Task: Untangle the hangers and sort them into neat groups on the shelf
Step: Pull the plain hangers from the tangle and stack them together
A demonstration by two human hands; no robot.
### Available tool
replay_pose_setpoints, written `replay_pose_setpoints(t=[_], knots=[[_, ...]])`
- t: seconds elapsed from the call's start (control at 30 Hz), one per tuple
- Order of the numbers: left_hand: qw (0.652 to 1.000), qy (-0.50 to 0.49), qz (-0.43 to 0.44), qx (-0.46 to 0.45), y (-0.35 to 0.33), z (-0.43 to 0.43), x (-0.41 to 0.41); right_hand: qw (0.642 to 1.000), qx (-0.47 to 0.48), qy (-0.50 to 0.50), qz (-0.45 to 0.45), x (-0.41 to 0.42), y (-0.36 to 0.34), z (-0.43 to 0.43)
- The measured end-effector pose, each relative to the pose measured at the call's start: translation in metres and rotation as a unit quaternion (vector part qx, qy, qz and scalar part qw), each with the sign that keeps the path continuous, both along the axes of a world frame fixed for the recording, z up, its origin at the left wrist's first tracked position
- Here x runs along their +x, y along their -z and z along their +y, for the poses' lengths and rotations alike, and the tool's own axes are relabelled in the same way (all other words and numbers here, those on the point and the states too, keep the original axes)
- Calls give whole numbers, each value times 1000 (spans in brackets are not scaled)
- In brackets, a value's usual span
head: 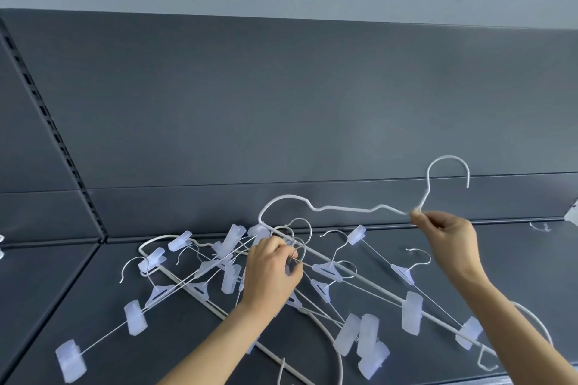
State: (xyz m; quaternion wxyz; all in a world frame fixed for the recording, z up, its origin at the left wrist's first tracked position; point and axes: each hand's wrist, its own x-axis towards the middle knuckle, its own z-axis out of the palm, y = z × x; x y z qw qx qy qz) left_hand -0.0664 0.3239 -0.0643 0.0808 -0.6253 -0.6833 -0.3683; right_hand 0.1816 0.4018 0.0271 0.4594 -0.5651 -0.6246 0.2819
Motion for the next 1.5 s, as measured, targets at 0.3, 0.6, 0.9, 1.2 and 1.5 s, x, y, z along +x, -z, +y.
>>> replay_pose_setpoints(t=[0.3, 0.6, 0.9, 1.2, 1.5], knots=[[999, 13, 48, 11, 0, -4, -3, 999, 34, 5, 10, 6, -4, 5], [995, -78, -61, 15, -5, -4, -29, 998, 49, -34, 14, 6, -10, 2], [978, -99, -163, -87, -22, 15, -36, 998, 58, -23, 7, 4, -11, 5], [980, -103, -152, -77, -22, 20, -36, 1000, -13, 14, -14, 10, -1, 12], [975, -133, -176, -32, -28, 19, -41, 996, -87, 6, -2, 4, 6, 19]])
